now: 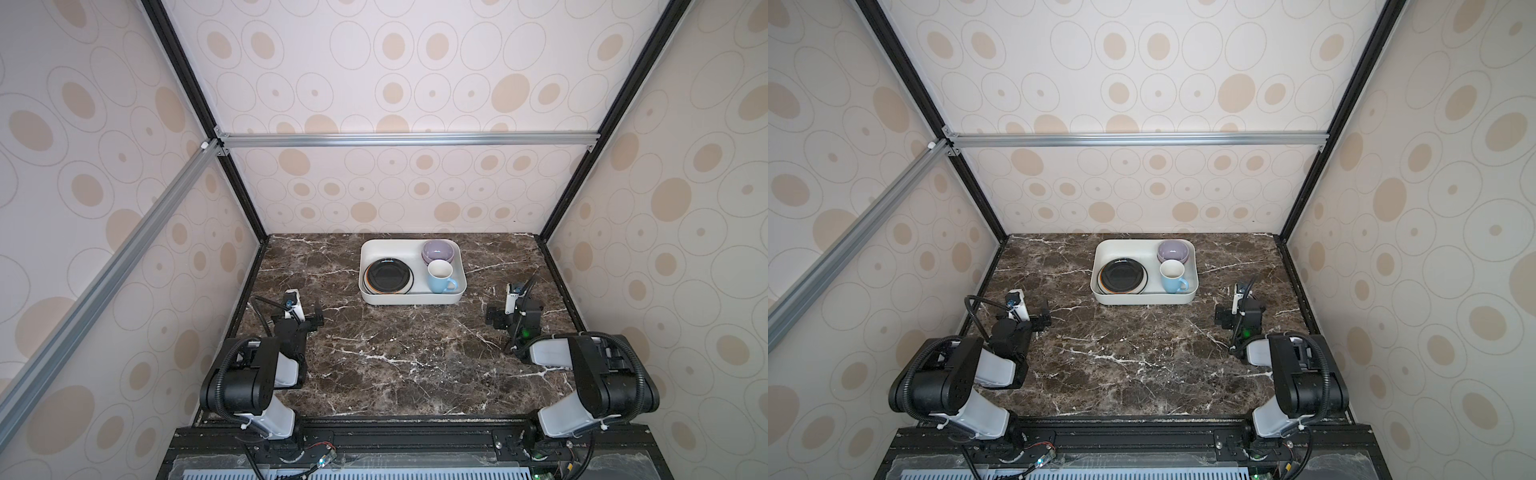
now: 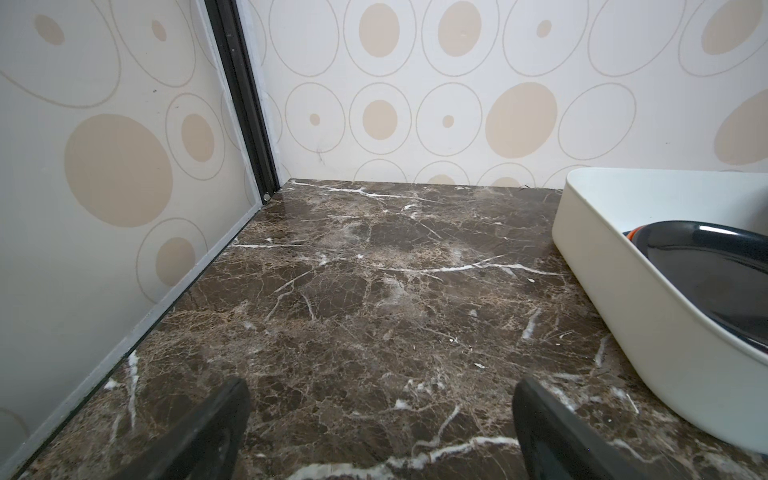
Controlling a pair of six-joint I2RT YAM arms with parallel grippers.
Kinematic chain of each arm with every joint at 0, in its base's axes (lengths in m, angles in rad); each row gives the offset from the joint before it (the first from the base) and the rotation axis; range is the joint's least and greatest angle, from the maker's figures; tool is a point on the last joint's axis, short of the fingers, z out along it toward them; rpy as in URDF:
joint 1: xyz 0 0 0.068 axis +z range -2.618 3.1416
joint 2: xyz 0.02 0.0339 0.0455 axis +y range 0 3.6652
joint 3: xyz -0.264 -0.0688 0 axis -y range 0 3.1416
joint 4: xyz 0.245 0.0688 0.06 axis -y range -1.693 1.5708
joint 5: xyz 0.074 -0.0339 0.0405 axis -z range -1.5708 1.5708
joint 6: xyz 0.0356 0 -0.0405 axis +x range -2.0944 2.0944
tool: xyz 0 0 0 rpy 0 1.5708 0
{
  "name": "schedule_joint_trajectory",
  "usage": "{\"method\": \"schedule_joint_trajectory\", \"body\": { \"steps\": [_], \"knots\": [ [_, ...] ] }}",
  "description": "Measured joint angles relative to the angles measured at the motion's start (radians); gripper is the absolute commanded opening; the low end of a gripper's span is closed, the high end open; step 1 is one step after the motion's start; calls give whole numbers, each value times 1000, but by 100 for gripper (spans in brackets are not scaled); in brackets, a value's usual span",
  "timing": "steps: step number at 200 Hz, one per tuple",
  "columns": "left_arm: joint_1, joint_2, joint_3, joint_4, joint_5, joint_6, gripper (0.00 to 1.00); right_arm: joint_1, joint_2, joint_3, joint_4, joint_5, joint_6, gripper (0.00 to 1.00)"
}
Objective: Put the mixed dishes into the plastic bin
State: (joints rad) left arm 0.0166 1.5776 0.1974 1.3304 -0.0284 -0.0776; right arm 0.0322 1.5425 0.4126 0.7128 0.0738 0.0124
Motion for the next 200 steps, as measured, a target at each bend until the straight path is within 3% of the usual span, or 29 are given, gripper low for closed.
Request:
{"method": "schedule_joint_trajectory", "body": {
  "steps": [119,200],
  "knots": [
    [-56,0,5,-2,-101,31,99,2,0,4,51,-40,-19,100],
    [-57,0,6,-3,-114,35,99,6,0,4,51,-37,-21,100]
  ]
}}
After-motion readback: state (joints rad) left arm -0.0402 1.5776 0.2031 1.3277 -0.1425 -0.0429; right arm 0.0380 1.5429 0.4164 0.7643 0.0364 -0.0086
